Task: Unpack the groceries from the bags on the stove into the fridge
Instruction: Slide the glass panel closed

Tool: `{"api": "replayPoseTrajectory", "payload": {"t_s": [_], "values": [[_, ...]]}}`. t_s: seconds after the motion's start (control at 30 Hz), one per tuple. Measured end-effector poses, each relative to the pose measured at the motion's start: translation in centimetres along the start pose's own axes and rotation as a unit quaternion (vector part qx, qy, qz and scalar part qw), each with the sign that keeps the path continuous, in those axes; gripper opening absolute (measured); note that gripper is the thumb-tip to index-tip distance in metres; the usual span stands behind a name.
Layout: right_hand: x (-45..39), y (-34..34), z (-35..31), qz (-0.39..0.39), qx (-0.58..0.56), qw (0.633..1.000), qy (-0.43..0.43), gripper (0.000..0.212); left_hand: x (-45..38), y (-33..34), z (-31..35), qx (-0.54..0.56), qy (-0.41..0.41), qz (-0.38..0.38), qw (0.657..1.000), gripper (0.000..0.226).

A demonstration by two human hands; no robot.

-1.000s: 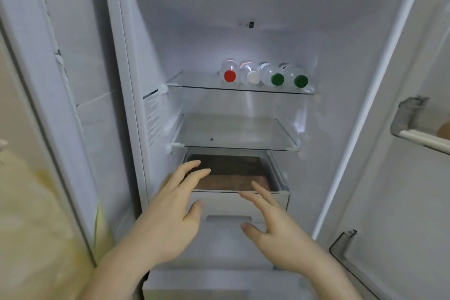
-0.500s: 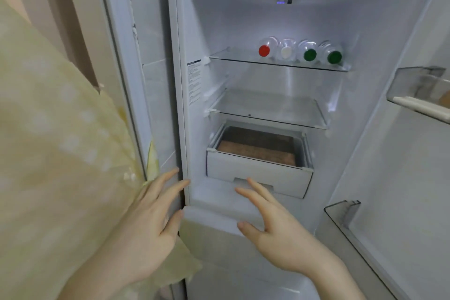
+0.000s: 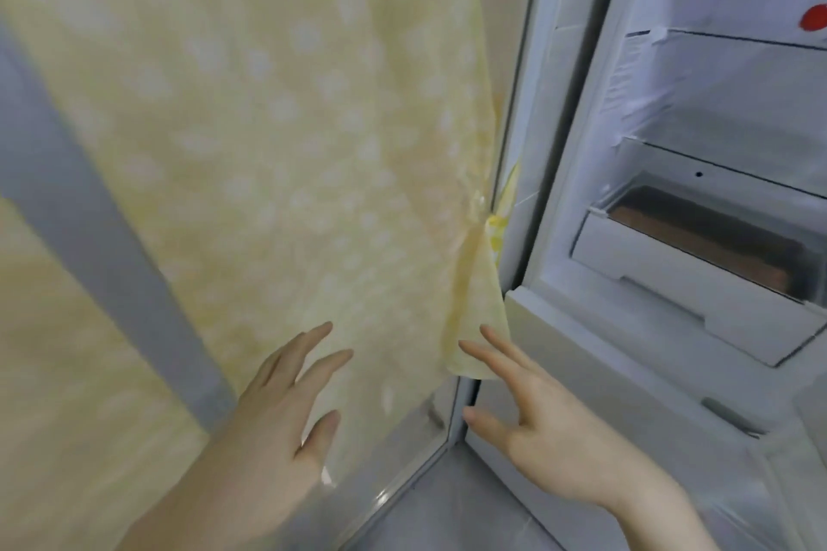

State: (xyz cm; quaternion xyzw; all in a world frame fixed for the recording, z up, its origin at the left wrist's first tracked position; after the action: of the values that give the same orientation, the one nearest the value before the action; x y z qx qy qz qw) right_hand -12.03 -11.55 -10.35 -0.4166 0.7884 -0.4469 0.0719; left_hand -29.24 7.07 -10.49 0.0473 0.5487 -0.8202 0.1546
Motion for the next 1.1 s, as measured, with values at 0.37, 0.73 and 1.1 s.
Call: {"api": "replayPoseTrajectory", "payload": {"t_s": [0.37, 0.73, 1.1], "values": [[-1.1, 11.6, -14.5, -0.129, 0.053, 0.983, -0.116, 0.065, 15.8, -7.9, -5.3, -0.031, -0.099, 0.065, 0.993, 0.055], [-0.4, 24.9, -28.3, -0.310, 0.177, 0.883, -0.306, 0.065, 34.7, -10.1, -8.4, -0.077, -0.456, 0.121, 0.879, 0.063], [6.2, 36.9, -34.2, -0.426, 0.297, 0.688, -0.507, 0.068, 47.9, -5.9, 3.5, -0.104, -0.742, 0.167, 0.641, 0.074]]}}
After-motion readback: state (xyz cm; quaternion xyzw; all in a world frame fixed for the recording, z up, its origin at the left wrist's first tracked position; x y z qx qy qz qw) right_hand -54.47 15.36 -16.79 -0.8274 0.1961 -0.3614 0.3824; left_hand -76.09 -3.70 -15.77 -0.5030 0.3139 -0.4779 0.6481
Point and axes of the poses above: each hand's wrist, its own x-axis away from the middle knuckle, its own y-axis out of the palm, z = x × y, the point moved 8 cm from there along -x, towards the middle knuckle, and after that the axes turned 13 degrees about y, right-handed, at the moved point
